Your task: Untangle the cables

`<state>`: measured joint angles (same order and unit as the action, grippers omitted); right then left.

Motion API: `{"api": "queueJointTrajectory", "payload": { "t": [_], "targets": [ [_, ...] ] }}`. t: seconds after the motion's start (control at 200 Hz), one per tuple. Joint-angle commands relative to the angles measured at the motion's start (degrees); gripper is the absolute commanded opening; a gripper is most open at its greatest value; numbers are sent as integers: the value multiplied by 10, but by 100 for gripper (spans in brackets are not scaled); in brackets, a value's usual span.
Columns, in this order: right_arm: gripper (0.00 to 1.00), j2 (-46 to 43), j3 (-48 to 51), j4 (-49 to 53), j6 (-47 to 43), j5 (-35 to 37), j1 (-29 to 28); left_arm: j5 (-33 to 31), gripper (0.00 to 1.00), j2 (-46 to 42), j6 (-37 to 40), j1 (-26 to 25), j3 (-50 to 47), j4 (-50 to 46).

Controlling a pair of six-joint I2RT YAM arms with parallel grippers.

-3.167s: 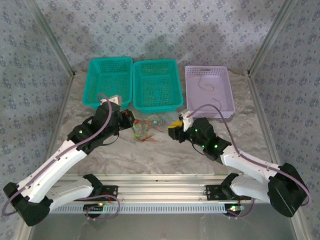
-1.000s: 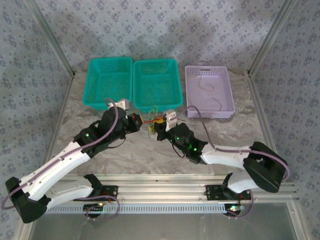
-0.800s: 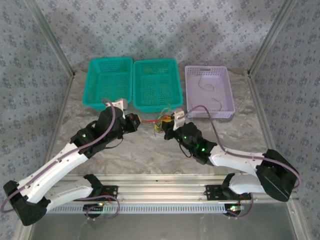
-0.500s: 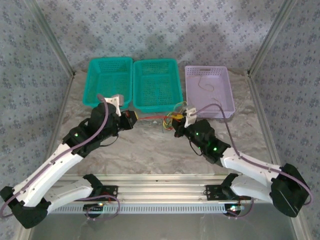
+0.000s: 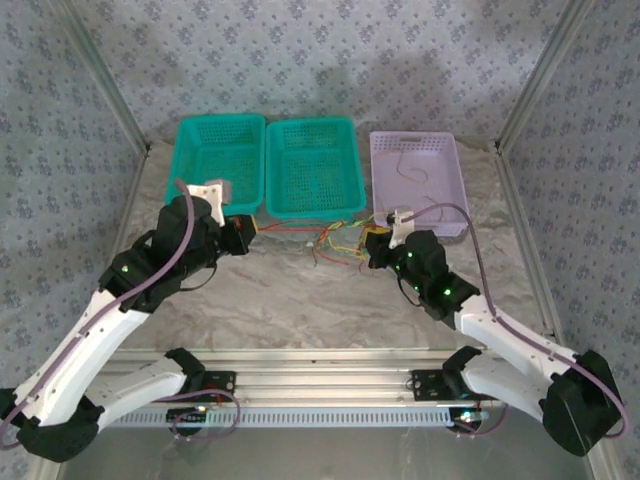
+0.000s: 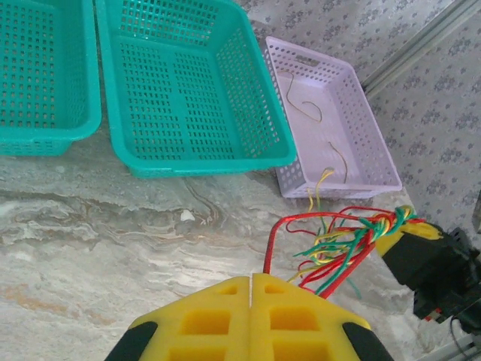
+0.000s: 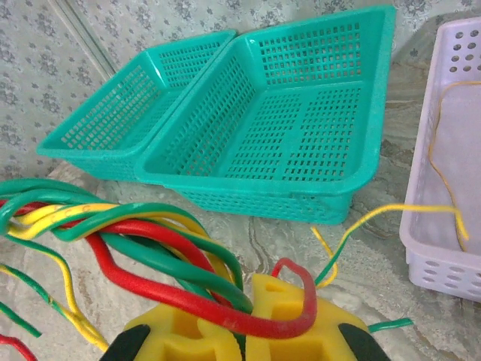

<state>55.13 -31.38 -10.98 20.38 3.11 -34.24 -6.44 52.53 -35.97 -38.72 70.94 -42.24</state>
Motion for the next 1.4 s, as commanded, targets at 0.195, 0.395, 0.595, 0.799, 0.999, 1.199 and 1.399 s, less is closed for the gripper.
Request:
{"api": "queueJointTrajectory", "payload": {
  "t": [0.195, 0.395, 0.595, 0.799, 0.999, 1.199, 1.399],
  "targets": [
    [0, -6, 18, 231, 55, 199, 116, -203, 0, -73, 79, 49, 80, -90],
    [0, -41, 45, 241, 101, 164, 173, -225, 0, -83, 112, 50, 97, -92],
    [0, -92, 78, 170, 79, 95, 182, -195, 0, -83, 101, 51, 77, -81],
    [0, -165, 118, 73, 53, -25, 170, -71, 41, -63, 61, 51, 22, -36],
    [0, -182, 126, 11, 24, -113, 146, 126, 82, 1, 15, 50, -53, 71],
    [0, -177, 115, -8, 5, -154, 125, 238, 100, 57, -12, 25, -110, 188],
    [0, -141, 97, -14, -26, -200, 93, 263, 100, 127, -2, -41, -89, 242]
  ]
}}
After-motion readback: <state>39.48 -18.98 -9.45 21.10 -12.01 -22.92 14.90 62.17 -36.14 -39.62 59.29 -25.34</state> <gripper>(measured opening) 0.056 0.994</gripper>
